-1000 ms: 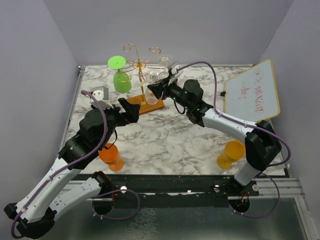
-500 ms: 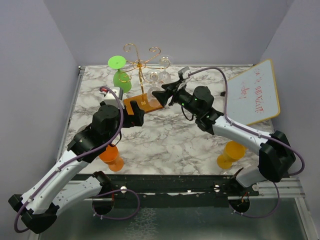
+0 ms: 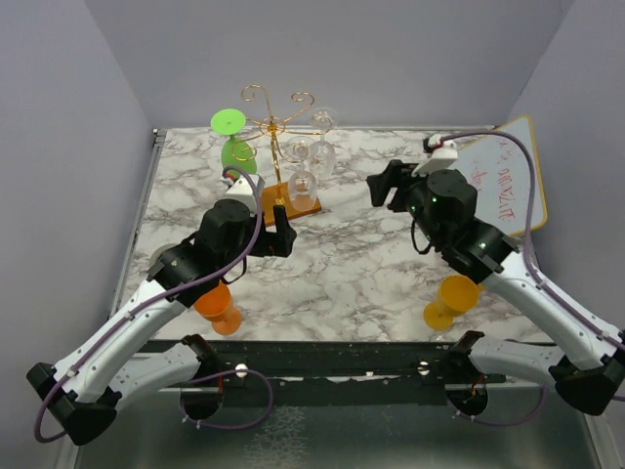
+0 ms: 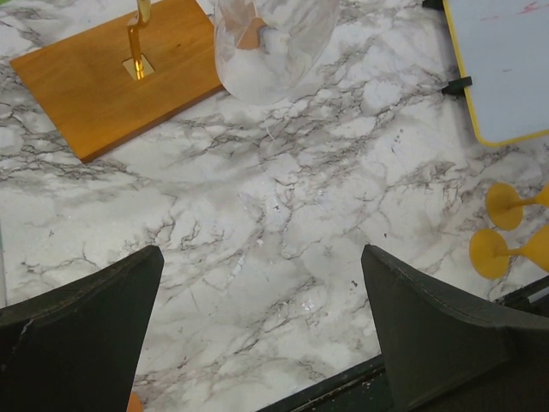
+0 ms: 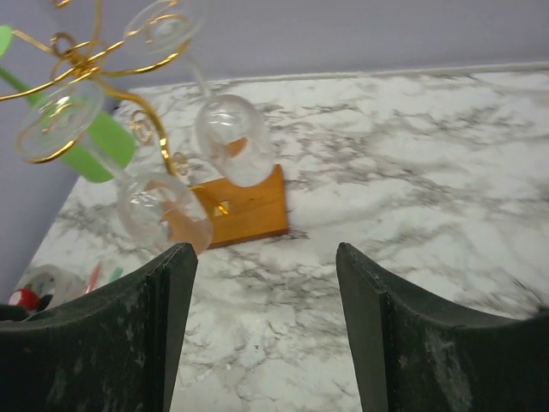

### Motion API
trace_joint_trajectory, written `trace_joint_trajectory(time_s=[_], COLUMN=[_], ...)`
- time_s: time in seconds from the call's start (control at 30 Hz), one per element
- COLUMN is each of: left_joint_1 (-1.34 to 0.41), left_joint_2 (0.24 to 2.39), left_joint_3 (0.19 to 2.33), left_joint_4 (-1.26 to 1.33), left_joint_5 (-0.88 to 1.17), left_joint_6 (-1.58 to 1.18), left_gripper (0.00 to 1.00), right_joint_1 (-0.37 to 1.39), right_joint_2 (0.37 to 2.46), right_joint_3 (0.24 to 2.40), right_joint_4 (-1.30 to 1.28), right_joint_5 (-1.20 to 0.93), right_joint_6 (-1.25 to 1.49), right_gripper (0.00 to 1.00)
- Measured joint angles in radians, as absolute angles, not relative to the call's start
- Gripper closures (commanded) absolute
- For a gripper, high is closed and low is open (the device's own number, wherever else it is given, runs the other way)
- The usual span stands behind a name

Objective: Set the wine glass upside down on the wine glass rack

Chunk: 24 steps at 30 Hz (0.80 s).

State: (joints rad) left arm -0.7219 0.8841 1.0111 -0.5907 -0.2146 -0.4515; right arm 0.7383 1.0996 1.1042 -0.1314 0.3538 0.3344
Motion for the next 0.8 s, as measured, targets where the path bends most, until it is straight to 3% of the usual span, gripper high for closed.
trace_joint_trajectory(time_s=[0.2, 0.5, 0.8], left_joint_1=[-0.722, -0.722, -0.722], left_joint_2=[0.913, 0.873, 0.825], left_joint_3=[1.011, 0.987, 0.997], left_joint_4=[-0.598, -0.591, -0.600], left_joint_5=[-0.181, -0.128, -0.110], left_joint_6=[-0.463, -0.467, -0.471], left_gripper=[0.01, 0.01, 0.01], right_joint_1=[0.738, 0.738, 0.738], right_joint_2=[1.004, 1.041, 1.062], right_joint_3=[1.233, 1.149, 1.076], right_joint_4=[-0.599, -1.126, -1.304], right_joint_5=[0.617, 0.852, 0.902], right_joint_6=[0.522, 0.908, 1.169], right_gripper=[0.29, 0.15, 0.16])
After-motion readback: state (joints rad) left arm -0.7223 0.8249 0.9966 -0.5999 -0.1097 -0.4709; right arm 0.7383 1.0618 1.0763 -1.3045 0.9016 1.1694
